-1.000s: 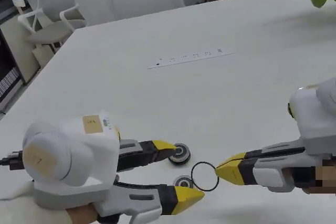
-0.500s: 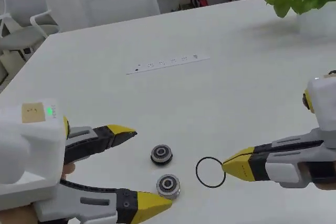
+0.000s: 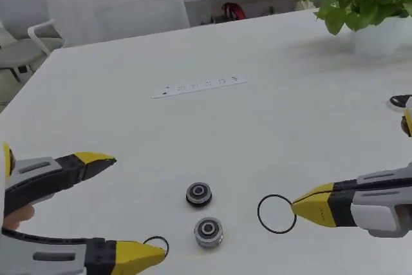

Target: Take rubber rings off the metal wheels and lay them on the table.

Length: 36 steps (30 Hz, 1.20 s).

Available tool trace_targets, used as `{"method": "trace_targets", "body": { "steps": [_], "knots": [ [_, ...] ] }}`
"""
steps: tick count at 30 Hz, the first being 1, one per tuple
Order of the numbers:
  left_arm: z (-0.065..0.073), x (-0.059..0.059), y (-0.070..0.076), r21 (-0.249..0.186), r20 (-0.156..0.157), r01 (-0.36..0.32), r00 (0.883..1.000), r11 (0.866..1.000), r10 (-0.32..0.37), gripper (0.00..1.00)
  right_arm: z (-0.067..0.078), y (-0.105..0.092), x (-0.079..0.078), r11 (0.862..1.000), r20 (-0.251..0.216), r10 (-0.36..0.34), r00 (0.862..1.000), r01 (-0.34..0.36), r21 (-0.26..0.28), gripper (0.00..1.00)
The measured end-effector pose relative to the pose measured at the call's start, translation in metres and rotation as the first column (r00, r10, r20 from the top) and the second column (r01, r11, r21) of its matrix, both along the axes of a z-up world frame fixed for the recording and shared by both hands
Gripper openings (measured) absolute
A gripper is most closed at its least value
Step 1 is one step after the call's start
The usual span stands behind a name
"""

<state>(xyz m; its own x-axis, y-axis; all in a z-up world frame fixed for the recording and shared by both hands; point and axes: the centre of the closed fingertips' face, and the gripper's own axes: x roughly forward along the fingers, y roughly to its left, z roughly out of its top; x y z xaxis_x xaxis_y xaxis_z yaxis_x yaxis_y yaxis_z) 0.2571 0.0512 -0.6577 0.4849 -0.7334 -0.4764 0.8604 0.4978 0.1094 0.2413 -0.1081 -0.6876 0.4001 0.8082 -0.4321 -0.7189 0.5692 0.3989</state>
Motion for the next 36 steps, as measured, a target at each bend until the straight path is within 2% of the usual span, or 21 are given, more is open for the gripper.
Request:
{"method": "trace_targets", "body": {
  "steps": [5,8,11,14,22,26,31,36],
  "knots": [
    [0.001,-0.004,0.024,0.007,0.006,-0.032,0.999,0.999,0.032,0.88,0.006,0.009,-0.004,1.0,0.011,0.002,1.0,-0.002,-0.006,0.0],
    [0.0,-0.005,0.039,0.001,0.007,-0.055,0.998,0.998,0.055,0.88,0.009,0.011,-0.004,1.0,0.031,-0.001,1.0,0.002,-0.021,0.0],
    [-0.001,-0.005,0.049,-0.006,0.008,-0.074,0.997,0.997,0.074,0.89,0.016,0.014,-0.004,1.0,0.043,-0.014,0.999,0.015,-0.014,0.0],
    [-0.002,-0.005,0.056,-0.027,0.013,-0.092,0.996,0.995,0.092,0.91,0.017,0.015,-0.005,1.0,0.047,-0.02,0.999,0.022,-0.023,0.0],
    [-0.012,-0.011,0.07,-0.044,-0.012,-0.117,0.993,0.992,0.116,0.92,0.025,0.027,-0.01,0.999,0.069,-0.018,0.997,0.021,-0.045,0.0],
    [-0.014,-0.016,0.079,-0.053,-0.018,-0.127,0.992,0.99,0.127,0.92,0.029,0.036,-0.012,0.999,0.081,-0.013,0.997,0.017,-0.045,0.0],
    [-0.015,-0.022,0.089,-0.069,-0.022,-0.135,0.991,0.988,0.134,0.91,0.037,0.049,-0.012,1.0,0.085,-0.013,0.996,0.015,-0.021,0.0],
    [-0.017,-0.028,0.103,-0.079,-0.024,-0.146,0.989,0.986,0.145,0.91,0.042,0.064,-0.01,0.999,0.108,0.001,0.994,0.002,-0.033,0.0]
  ]
}}
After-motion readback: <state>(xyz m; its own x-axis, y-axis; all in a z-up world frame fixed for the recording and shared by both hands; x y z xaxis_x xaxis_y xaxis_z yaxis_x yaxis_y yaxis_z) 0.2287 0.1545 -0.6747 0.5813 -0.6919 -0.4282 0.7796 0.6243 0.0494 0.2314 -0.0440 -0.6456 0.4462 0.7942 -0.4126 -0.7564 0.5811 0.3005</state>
